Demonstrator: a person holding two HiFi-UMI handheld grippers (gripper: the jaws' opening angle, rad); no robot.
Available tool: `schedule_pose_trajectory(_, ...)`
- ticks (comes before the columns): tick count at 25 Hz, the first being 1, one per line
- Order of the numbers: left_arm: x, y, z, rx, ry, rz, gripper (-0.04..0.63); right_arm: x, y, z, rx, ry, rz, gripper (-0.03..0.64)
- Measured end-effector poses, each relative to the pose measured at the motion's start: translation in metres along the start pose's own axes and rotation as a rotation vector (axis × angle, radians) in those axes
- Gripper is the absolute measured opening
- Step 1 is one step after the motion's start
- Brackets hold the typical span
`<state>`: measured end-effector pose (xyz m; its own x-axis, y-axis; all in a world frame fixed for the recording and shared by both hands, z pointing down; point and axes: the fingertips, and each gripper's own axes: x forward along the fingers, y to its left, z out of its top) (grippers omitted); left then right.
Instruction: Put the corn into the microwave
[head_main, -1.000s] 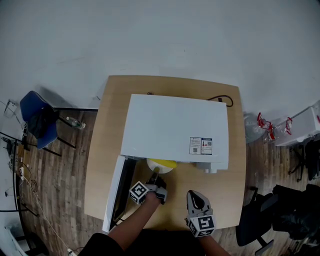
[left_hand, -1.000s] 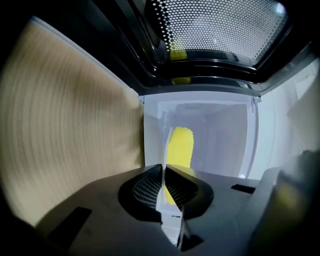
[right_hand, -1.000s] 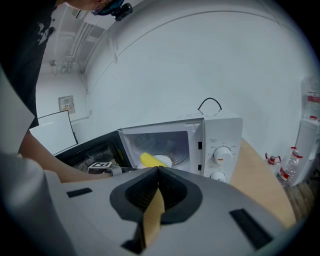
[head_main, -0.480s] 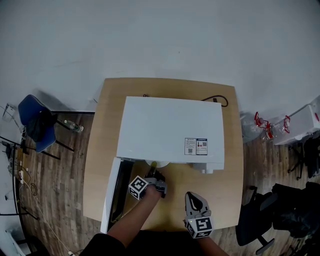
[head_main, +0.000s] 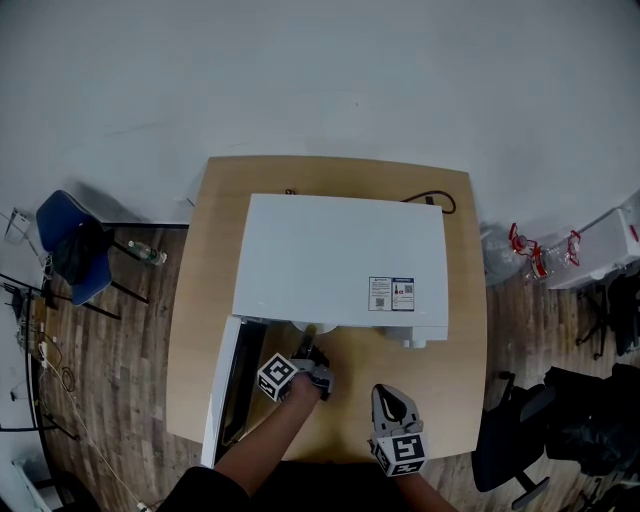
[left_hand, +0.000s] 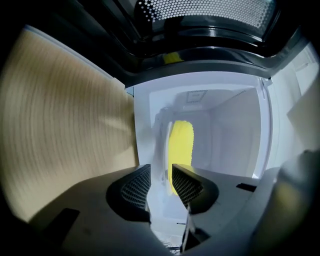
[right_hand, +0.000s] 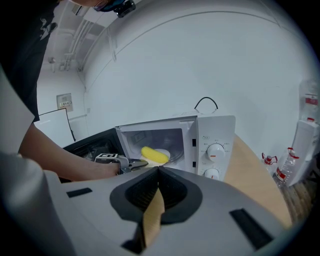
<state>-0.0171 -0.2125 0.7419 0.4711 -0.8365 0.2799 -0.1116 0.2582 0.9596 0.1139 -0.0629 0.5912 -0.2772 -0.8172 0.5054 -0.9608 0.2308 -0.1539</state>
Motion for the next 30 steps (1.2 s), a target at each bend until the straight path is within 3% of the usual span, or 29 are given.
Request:
schedule_pose_trajectory(7, -0.017, -0.001, -0.003, 0.056, 0.029, 0.060, 0.107, -0.003, 0.003, -0.007, -0.008, 0.015, 0.003, 0.060)
schedule_pose_trajectory(12, -0.011, -0.004, 0.001, 0.075, 0.043, 0.070, 0.040, -0.003, 0.004, -0.009, -0.009, 0.017, 0.003, 0.060)
schedule_pose_trajectory(20, 0.005, -0.007, 0.004, 0.102, 0.050, 0.108, 0.032, -0.004, 0.004, -0.010, -0.006, 0.022, 0.006, 0.060)
schedule_pose_trajectory(27, 0.017, -0.011, 0.003, 0.104, 0.049, 0.104, 0.032, -0.005, -0.002, -0.011, -0.005, 0.025, 0.003, 0.059)
schedule_pose_trajectory(30, 0.018, -0.015, 0.004, 0.145, 0.047, 0.080, 0.034, -0.005, -0.004, -0.010, -0.002, 0.020, 0.002, 0.060)
